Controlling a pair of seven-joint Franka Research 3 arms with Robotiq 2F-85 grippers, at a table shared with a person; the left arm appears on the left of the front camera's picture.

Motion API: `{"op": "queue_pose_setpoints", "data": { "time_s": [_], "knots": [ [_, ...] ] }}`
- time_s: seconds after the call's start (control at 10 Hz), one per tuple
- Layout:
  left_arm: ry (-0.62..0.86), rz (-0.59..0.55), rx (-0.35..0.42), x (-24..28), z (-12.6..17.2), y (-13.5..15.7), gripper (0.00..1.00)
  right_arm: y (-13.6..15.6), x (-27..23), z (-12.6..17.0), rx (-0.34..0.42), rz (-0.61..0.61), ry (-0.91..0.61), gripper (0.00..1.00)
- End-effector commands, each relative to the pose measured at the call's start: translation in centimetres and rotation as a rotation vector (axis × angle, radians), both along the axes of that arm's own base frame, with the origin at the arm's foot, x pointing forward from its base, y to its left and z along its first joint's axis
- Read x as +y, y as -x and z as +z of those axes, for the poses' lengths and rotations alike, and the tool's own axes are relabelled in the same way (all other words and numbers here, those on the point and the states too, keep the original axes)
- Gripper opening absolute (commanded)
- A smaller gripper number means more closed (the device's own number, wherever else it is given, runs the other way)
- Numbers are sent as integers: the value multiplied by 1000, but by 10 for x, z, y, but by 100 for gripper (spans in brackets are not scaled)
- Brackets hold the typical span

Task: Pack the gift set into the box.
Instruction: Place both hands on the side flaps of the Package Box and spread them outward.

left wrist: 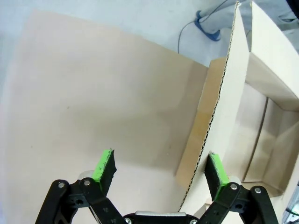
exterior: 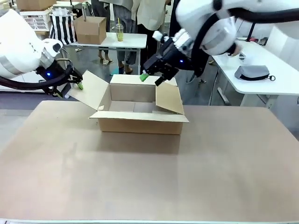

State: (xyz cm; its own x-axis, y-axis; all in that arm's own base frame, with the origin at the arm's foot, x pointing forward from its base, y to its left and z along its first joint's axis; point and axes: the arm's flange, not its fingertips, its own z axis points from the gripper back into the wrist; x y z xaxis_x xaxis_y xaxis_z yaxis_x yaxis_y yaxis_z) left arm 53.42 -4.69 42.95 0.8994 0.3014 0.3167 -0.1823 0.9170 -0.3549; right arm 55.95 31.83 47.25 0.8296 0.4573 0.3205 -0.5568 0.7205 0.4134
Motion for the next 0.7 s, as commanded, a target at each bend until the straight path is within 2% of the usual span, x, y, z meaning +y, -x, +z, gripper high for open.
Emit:
{"op": "queue_pose_setpoints", "data": {
  "time_s": [0.0,0.1,0.2,0.3,0.4,0.5,0.6],
  "knots": [
    [-9,15,2,-1,3,0,100,-15,1,13,-109,98,341,100],
    [-9,15,2,-1,3,0,100,-12,-24,20,-153,108,393,100],
    [-9,15,2,-1,3,0,100,-3,1,-3,-41,51,150,100],
    [-9,15,2,-1,3,0,100,-3,1,-3,-41,51,150,100],
    [-9,15,2,-1,3,0,100,-8,-15,2,-89,99,297,100],
    [-9,15,2,-1,3,0,100,-14,11,4,-127,-43,463,100],
    [-9,15,2,-1,3,0,100,-23,29,11,-171,-153,409,100]
  ]
}}
